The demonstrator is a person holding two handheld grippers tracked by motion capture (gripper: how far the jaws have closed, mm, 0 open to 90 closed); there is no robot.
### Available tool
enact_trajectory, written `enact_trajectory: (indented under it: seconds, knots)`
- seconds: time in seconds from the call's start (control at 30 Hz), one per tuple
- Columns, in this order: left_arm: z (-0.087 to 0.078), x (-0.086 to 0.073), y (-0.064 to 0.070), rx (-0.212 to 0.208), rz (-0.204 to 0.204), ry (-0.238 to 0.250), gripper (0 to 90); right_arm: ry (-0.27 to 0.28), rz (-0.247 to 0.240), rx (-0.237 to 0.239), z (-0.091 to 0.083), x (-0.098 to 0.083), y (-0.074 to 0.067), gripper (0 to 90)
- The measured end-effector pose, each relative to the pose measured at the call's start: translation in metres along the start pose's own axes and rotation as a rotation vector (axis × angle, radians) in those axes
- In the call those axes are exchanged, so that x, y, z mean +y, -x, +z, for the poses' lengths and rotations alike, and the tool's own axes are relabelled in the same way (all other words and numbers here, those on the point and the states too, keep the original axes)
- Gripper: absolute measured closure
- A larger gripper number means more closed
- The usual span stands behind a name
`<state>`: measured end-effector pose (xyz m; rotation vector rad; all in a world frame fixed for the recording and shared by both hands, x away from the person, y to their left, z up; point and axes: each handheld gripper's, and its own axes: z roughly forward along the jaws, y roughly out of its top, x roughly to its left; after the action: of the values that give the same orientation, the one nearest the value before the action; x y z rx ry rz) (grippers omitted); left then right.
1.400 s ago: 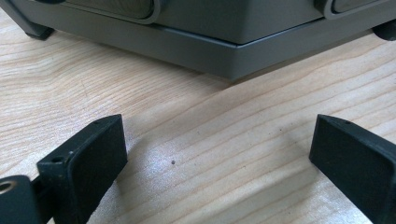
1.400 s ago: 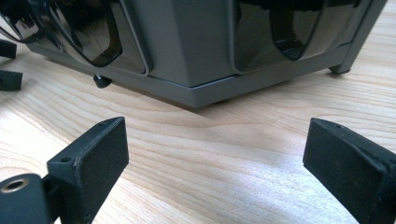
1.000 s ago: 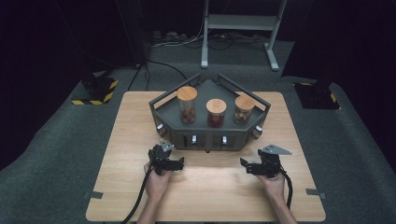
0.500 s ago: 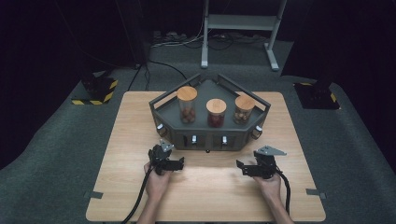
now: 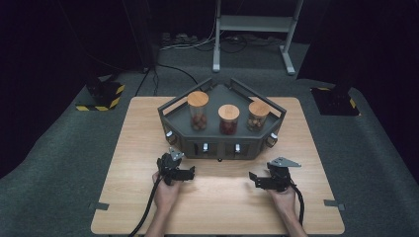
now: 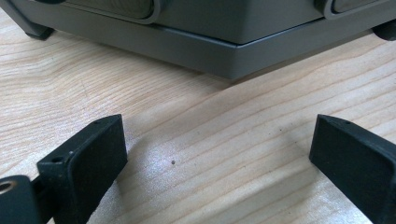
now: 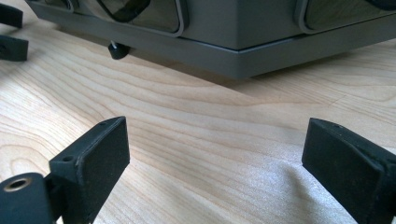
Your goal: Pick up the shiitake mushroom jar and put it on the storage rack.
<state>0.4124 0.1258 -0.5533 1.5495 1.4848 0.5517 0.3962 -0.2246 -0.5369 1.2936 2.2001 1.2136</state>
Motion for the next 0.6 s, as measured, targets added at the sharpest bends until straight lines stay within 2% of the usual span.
enact_trajectory:
  seconds: [0.27,0.5,0.6]
  knots:
    - [0.0000,0.0000,0.0000,0.000,0.000,0.000,3.8,-0.010,-0.010,-0.018,0.0018,-0.0016,-0.0022,7.4]
    - [0.0000,0.0000,0.0000,0.000,0.000,0.000,3.8,-0.064,-0.043,-0.046,0.0061,-0.0004,-0.0065,7.1]
    - [0.0002,0.0000,0.0002,0.000,-0.002,0.003,3.8,-0.084,-0.027,-0.046,0.0081,0.0004,-0.0049,6.9]
